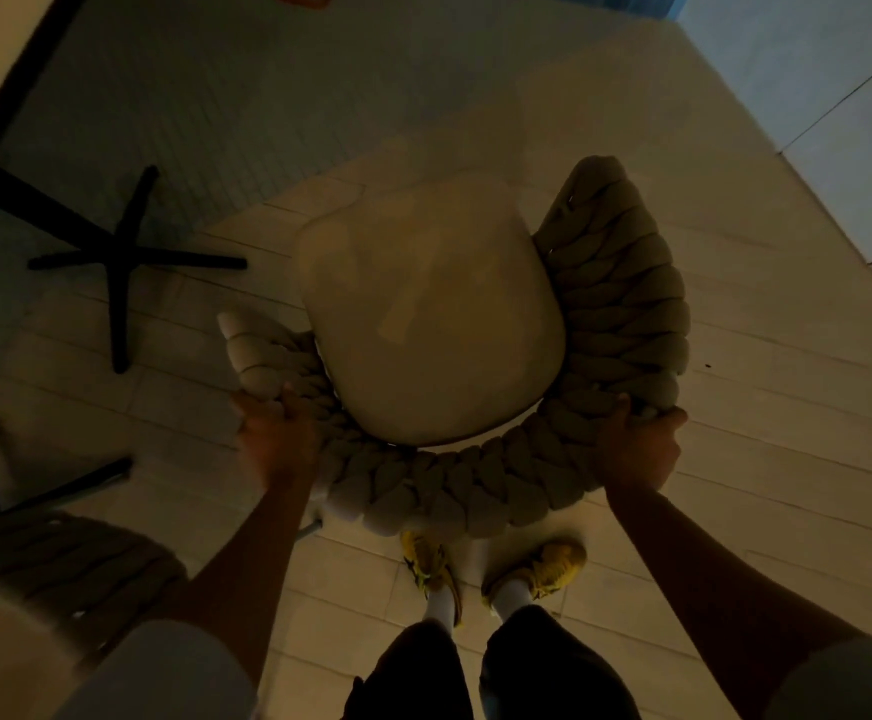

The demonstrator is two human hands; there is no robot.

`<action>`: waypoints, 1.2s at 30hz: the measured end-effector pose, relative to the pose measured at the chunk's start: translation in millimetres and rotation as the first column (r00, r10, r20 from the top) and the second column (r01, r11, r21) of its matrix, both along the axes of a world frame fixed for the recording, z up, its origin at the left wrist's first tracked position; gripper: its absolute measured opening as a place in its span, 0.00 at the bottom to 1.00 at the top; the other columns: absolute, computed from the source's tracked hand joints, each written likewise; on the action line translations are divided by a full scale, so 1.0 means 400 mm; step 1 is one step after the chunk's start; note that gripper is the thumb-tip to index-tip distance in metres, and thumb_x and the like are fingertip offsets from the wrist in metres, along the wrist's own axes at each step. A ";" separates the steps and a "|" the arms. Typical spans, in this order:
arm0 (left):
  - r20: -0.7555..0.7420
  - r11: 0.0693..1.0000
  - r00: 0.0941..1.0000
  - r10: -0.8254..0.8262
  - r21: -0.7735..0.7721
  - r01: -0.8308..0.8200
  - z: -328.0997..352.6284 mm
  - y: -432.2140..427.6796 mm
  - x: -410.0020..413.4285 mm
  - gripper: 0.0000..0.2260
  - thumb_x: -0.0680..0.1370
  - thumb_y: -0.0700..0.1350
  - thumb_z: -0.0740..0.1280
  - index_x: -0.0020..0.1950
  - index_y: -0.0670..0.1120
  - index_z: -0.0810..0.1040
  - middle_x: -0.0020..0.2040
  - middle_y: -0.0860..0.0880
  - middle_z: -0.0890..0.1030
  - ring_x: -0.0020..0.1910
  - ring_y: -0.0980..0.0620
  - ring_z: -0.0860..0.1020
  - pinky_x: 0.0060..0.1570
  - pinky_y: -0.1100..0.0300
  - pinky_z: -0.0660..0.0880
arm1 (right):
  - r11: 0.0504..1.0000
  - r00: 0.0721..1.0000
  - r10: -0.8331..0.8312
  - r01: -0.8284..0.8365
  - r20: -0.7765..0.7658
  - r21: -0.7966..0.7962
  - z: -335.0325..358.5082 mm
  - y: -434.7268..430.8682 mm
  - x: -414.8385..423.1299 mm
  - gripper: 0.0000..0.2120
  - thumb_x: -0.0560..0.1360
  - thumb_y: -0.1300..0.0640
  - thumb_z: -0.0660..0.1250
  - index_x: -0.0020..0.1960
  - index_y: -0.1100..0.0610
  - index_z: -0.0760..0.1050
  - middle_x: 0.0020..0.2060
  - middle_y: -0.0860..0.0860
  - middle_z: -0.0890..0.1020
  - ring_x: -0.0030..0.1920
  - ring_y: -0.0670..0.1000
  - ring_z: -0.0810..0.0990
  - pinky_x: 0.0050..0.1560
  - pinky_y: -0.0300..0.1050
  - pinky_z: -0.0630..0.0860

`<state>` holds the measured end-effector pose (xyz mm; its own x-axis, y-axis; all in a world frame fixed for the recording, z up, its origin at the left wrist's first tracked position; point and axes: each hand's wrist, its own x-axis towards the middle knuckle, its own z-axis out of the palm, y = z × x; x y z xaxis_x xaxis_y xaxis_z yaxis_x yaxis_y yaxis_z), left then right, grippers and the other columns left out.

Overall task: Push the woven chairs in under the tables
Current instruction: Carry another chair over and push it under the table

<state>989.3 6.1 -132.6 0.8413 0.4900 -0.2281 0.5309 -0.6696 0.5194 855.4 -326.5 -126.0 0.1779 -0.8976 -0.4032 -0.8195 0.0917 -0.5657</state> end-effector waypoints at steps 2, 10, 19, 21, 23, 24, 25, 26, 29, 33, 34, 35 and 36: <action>-0.002 0.999 1.000 0.031 -0.025 -0.031 0.003 -0.019 -0.022 0.21 0.84 0.52 0.65 0.69 0.38 0.67 0.57 0.30 0.80 0.55 0.30 0.80 0.45 0.46 0.72 | 0.999 1.000 0.030 -0.030 -0.005 -0.013 0.002 -0.026 0.002 0.24 0.83 0.46 0.64 0.70 0.61 0.64 0.61 0.68 0.79 0.58 0.71 0.80 0.53 0.61 0.79; -0.018 0.991 0.993 0.121 -0.052 -0.121 0.015 -0.113 -0.119 0.21 0.83 0.51 0.65 0.69 0.40 0.66 0.57 0.31 0.80 0.53 0.30 0.81 0.48 0.37 0.79 | 0.986 0.986 0.163 -0.165 -0.039 -0.038 0.007 -0.151 0.022 0.25 0.83 0.43 0.64 0.69 0.60 0.64 0.58 0.68 0.80 0.56 0.70 0.81 0.52 0.65 0.80; -0.031 0.970 0.976 0.215 -0.113 -0.217 0.027 -0.239 -0.209 0.20 0.83 0.50 0.64 0.69 0.40 0.65 0.61 0.32 0.79 0.56 0.30 0.80 0.52 0.35 0.79 | 0.953 0.953 0.292 -0.298 -0.086 -0.061 0.010 -0.303 0.069 0.24 0.84 0.45 0.63 0.68 0.63 0.65 0.59 0.71 0.78 0.57 0.72 0.79 0.49 0.61 0.76; -0.029 0.969 0.976 0.214 -0.121 -0.216 0.024 -0.263 -0.224 0.20 0.83 0.50 0.64 0.69 0.41 0.64 0.61 0.32 0.79 0.55 0.30 0.80 0.50 0.34 0.79 | 0.940 0.940 0.327 -0.334 -0.093 -0.067 0.011 -0.332 0.077 0.24 0.84 0.45 0.63 0.68 0.63 0.65 0.59 0.71 0.79 0.57 0.72 0.79 0.47 0.58 0.73; -0.029 0.966 0.976 0.215 -0.143 -0.217 0.025 -0.284 -0.234 0.19 0.83 0.49 0.64 0.69 0.41 0.64 0.61 0.32 0.79 0.55 0.30 0.80 0.48 0.35 0.80 | 0.934 0.934 0.347 -0.352 -0.078 -0.065 0.014 -0.358 0.087 0.24 0.84 0.45 0.63 0.68 0.63 0.65 0.59 0.70 0.79 0.57 0.72 0.80 0.47 0.56 0.73; -0.032 0.964 0.975 0.219 -0.150 -0.221 0.023 -0.295 -0.239 0.19 0.83 0.49 0.64 0.69 0.41 0.64 0.61 0.32 0.79 0.54 0.30 0.80 0.48 0.36 0.80 | 0.932 0.933 0.354 -0.358 -0.071 -0.058 0.015 -0.372 0.091 0.24 0.84 0.45 0.63 0.67 0.63 0.65 0.59 0.70 0.79 0.57 0.71 0.80 0.47 0.55 0.72; -0.041 0.958 0.972 0.230 -0.165 -0.233 0.023 -0.305 -0.243 0.19 0.83 0.49 0.64 0.68 0.41 0.64 0.60 0.32 0.79 0.55 0.30 0.80 0.48 0.36 0.80 | 0.930 0.930 0.360 -0.364 -0.068 -0.051 0.017 -0.383 0.094 0.24 0.84 0.45 0.63 0.67 0.63 0.65 0.60 0.69 0.79 0.57 0.71 0.80 0.46 0.54 0.72; -0.050 0.954 0.970 0.237 -0.176 -0.242 0.021 -0.313 -0.246 0.19 0.83 0.49 0.64 0.68 0.41 0.64 0.60 0.32 0.79 0.55 0.30 0.80 0.49 0.37 0.80 | 0.931 0.930 0.361 -0.364 -0.064 -0.039 0.019 -0.393 0.097 0.24 0.84 0.45 0.63 0.67 0.63 0.65 0.60 0.69 0.78 0.57 0.71 0.80 0.47 0.54 0.72; -0.083 0.951 0.971 0.226 -0.199 -0.238 0.021 -0.322 -0.255 0.19 0.83 0.49 0.64 0.68 0.41 0.63 0.61 0.32 0.78 0.56 0.30 0.80 0.51 0.39 0.79 | 0.937 0.936 0.350 -0.350 -0.043 0.010 0.025 -0.411 0.098 0.25 0.83 0.43 0.64 0.68 0.61 0.65 0.62 0.67 0.78 0.59 0.69 0.80 0.49 0.56 0.76; -0.153 0.951 0.970 0.188 -0.220 -0.219 0.024 -0.298 -0.252 0.23 0.83 0.50 0.66 0.72 0.40 0.62 0.62 0.32 0.78 0.57 0.30 0.79 0.48 0.45 0.76 | 0.936 0.938 0.341 -0.333 -0.057 0.113 0.049 -0.407 0.085 0.28 0.81 0.42 0.66 0.72 0.59 0.64 0.66 0.66 0.77 0.62 0.68 0.79 0.57 0.61 0.80; -0.174 0.952 0.970 0.172 -0.225 -0.209 0.016 -0.280 -0.250 0.25 0.82 0.51 0.67 0.72 0.40 0.63 0.62 0.32 0.78 0.57 0.31 0.79 0.48 0.45 0.76 | 0.927 0.931 0.358 -0.347 -0.065 0.140 0.054 -0.398 0.074 0.29 0.81 0.42 0.67 0.73 0.59 0.64 0.66 0.65 0.77 0.62 0.68 0.79 0.57 0.61 0.80; -0.186 0.952 0.971 0.151 -0.239 -0.194 0.027 -0.268 -0.247 0.27 0.80 0.52 0.68 0.72 0.40 0.64 0.62 0.33 0.78 0.57 0.31 0.79 0.48 0.44 0.78 | 0.919 0.925 0.374 -0.360 -0.067 0.159 0.062 -0.387 0.060 0.29 0.81 0.43 0.68 0.73 0.59 0.64 0.66 0.64 0.77 0.61 0.67 0.79 0.56 0.60 0.80; -0.128 0.944 0.984 0.121 -0.291 -0.154 0.017 -0.251 -0.244 0.29 0.78 0.53 0.70 0.71 0.39 0.66 0.61 0.34 0.79 0.57 0.32 0.80 0.49 0.41 0.80 | 0.916 0.925 0.375 -0.360 -0.061 0.175 0.070 -0.374 0.042 0.29 0.81 0.45 0.68 0.73 0.58 0.63 0.66 0.64 0.77 0.61 0.67 0.79 0.55 0.58 0.80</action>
